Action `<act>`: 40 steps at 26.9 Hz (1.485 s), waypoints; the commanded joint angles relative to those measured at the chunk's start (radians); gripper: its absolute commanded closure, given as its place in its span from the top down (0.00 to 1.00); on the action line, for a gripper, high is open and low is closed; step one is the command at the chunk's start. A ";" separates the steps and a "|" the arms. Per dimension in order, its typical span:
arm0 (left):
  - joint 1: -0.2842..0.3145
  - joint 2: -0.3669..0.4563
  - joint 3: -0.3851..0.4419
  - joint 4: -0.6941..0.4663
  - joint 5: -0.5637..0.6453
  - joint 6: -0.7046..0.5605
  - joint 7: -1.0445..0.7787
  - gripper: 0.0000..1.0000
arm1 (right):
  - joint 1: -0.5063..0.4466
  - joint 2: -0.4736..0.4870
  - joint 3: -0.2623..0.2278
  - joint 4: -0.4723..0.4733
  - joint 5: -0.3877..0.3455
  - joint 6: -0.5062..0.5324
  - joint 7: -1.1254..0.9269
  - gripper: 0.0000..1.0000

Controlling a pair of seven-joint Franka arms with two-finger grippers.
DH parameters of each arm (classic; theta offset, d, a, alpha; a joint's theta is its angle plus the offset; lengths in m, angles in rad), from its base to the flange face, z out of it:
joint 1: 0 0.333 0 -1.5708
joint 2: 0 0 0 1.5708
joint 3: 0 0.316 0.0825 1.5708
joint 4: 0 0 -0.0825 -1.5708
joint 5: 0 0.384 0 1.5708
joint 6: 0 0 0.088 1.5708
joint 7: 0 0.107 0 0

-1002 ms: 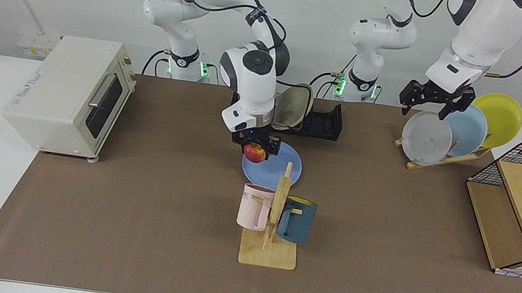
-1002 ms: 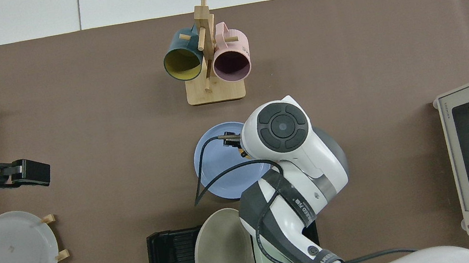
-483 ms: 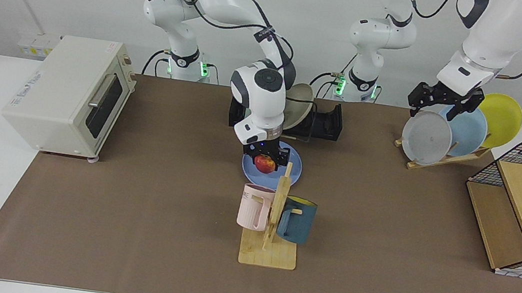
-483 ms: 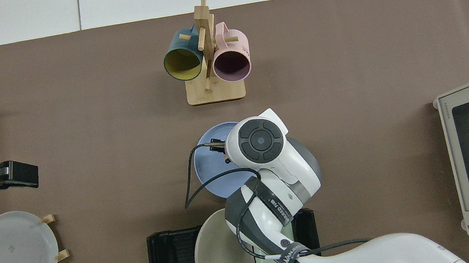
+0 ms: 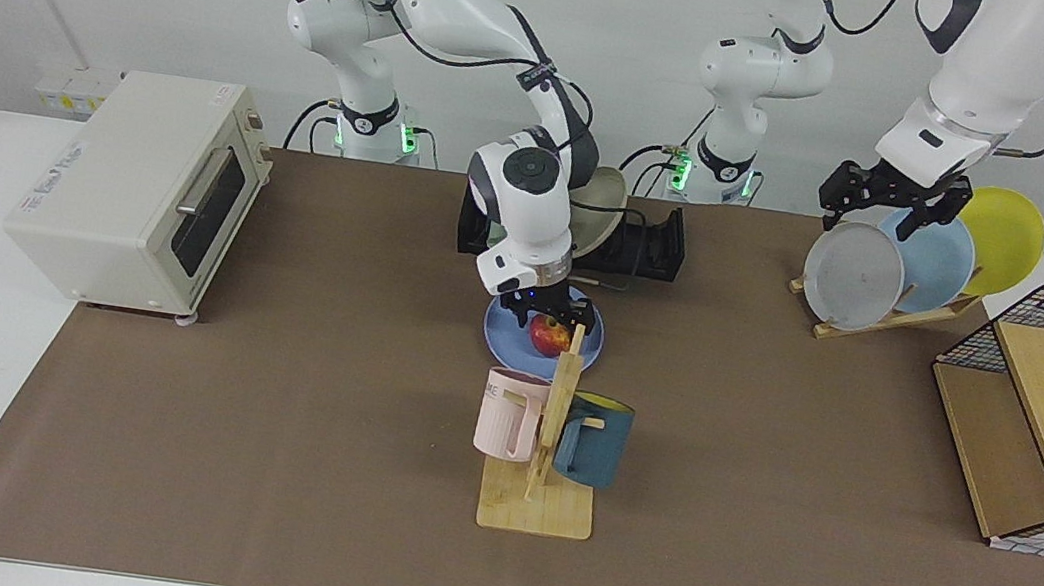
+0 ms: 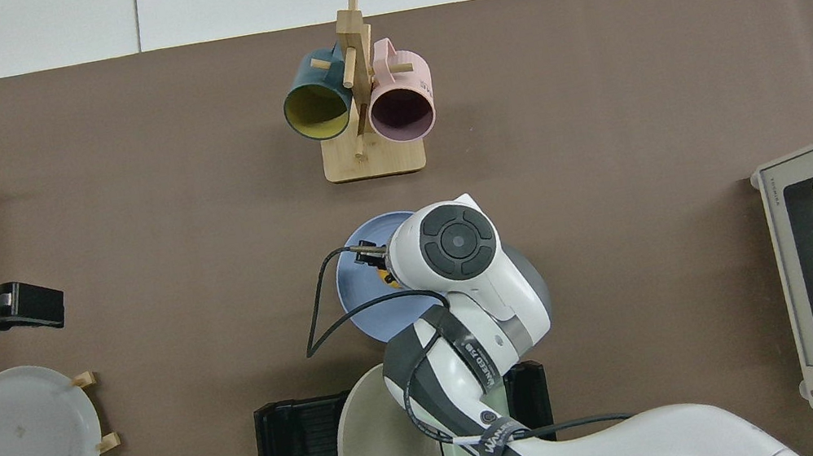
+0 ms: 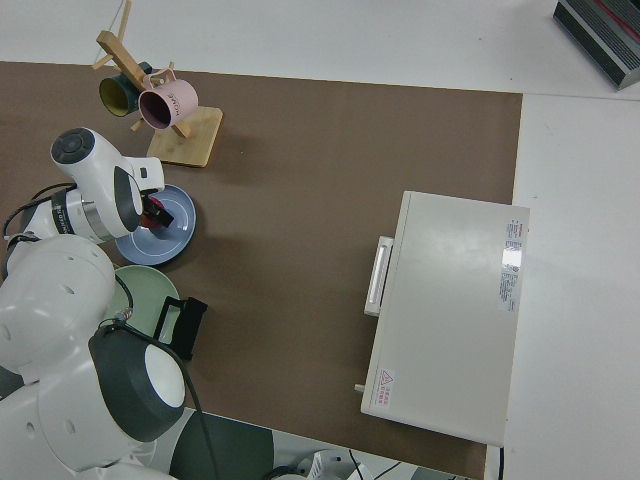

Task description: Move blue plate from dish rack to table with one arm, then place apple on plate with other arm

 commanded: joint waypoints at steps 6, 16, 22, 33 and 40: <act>-0.014 -0.021 0.019 -0.023 0.013 0.002 0.005 1.00 | -0.138 -0.180 -0.012 0.011 0.002 -0.216 -0.204 1.00; -0.011 -0.025 0.019 -0.023 0.013 -0.002 0.006 1.00 | -0.371 -0.279 -0.010 0.011 -0.138 -0.316 -0.702 1.00; -0.010 -0.026 0.019 -0.023 0.013 -0.011 0.008 1.00 | -0.478 -0.309 -0.010 0.011 -0.160 -0.333 -0.906 1.00; -0.008 -0.028 0.019 -0.023 0.013 -0.013 0.009 1.00 | -0.531 -0.453 -0.016 0.016 -0.158 -0.525 -0.947 1.00; -0.005 -0.028 0.019 -0.023 0.011 -0.012 0.012 1.00 | -0.571 -0.476 -0.013 0.013 -0.155 -0.565 -0.876 1.00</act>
